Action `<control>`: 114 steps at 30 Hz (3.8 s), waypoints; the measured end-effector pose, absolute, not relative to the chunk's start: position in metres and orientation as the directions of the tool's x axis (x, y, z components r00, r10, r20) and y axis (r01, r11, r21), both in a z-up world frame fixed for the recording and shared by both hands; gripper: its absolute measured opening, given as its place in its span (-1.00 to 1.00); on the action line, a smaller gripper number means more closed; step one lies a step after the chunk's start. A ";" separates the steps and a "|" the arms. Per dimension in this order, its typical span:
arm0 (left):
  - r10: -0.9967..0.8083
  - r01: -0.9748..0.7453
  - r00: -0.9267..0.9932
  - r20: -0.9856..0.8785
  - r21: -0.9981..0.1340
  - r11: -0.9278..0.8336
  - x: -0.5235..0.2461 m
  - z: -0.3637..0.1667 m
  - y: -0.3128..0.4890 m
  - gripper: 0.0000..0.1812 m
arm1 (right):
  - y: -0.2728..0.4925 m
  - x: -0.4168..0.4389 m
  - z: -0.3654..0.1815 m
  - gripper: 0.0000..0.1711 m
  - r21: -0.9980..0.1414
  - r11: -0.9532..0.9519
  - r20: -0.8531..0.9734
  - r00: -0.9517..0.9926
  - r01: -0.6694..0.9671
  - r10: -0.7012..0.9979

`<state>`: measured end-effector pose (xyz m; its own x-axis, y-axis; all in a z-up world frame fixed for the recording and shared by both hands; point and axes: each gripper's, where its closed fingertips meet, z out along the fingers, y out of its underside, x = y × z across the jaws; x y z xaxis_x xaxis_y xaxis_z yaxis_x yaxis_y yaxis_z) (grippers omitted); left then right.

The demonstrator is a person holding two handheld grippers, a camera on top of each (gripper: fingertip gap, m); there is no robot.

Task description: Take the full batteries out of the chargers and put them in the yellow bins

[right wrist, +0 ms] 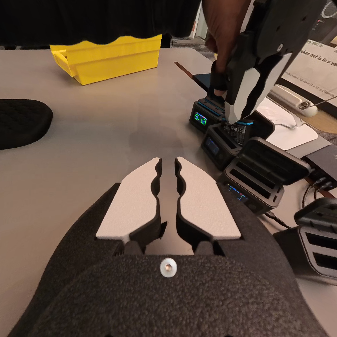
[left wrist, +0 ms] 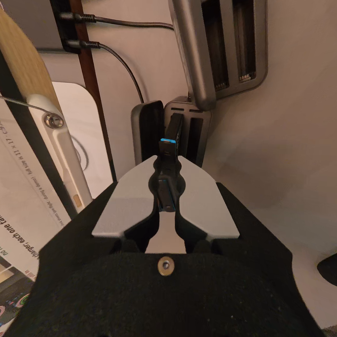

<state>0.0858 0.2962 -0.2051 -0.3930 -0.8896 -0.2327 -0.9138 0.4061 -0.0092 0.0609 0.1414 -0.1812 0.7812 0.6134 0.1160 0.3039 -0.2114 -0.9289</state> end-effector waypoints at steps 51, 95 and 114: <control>-0.914 -0.872 -0.329 -0.238 -0.295 0.390 0.096 -0.213 0.302 -1.00 | 0.141 0.058 -0.187 -0.84 -0.926 -0.221 0.105 0.771 0.306 0.628; -0.801 -0.816 0.141 -0.582 -0.527 0.239 -0.150 -0.054 0.328 -1.00 | 0.142 0.057 -0.190 -0.84 -0.923 -0.228 0.109 0.776 0.311 0.621; -0.829 -0.986 0.144 -0.541 -0.149 -0.074 -0.337 -0.182 0.382 -0.77 | 0.125 0.145 -0.177 -1.00 -0.918 -0.362 0.158 0.987 0.160 0.036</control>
<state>-0.3367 0.3818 -0.1821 0.1441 -0.8286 -0.5410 -0.9860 -0.0739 -0.1494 0.1449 0.1250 -0.1771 0.9868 0.0360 0.1581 0.1603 -0.3619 -0.9183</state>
